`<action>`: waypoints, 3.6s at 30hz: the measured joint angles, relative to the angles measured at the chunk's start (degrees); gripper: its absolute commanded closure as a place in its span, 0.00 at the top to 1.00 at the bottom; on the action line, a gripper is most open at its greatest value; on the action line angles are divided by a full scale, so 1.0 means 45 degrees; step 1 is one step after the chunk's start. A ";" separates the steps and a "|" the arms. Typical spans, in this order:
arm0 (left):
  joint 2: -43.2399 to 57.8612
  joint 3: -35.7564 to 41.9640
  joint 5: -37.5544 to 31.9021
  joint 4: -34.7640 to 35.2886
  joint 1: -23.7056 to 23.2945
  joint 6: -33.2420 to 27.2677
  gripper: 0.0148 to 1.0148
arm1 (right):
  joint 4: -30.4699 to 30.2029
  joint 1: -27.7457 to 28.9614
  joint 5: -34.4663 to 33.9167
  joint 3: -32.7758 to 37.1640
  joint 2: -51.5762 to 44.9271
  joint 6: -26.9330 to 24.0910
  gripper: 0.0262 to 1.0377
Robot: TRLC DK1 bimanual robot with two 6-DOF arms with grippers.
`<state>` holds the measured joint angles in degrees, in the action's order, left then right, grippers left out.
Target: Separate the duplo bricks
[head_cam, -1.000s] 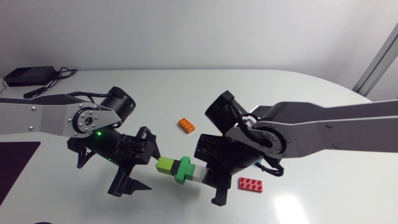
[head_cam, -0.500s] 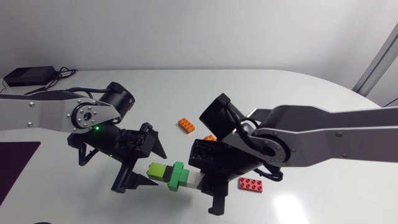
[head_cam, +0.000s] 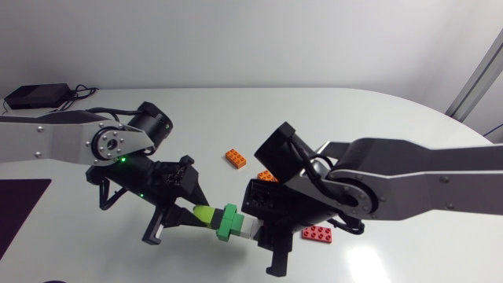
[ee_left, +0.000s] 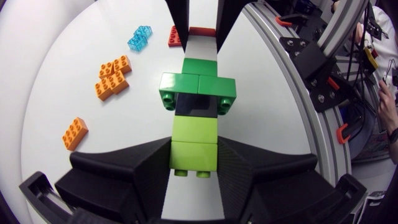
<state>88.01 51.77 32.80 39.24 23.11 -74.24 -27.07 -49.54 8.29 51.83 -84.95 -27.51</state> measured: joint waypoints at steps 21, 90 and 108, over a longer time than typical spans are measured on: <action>-0.0340 -0.0029 0.0005 -0.0053 -0.0194 0.0359 0.28 | -0.0248 0.1375 0.0821 -0.0665 0.0330 -0.1797 0.20; -0.3128 -0.3623 -0.2302 -1.1205 0.2365 0.5819 0.28 | -0.3245 0.5285 1.1069 0.4852 -0.3662 0.0034 0.72; -0.3152 -0.4002 -0.2939 -1.1604 0.3041 0.5974 0.28 | -0.3240 0.5430 1.1234 0.4886 -0.3682 0.0714 0.20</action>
<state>73.82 33.76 19.57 -12.97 36.80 -47.35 -41.65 -25.10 58.85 73.82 -101.51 -24.29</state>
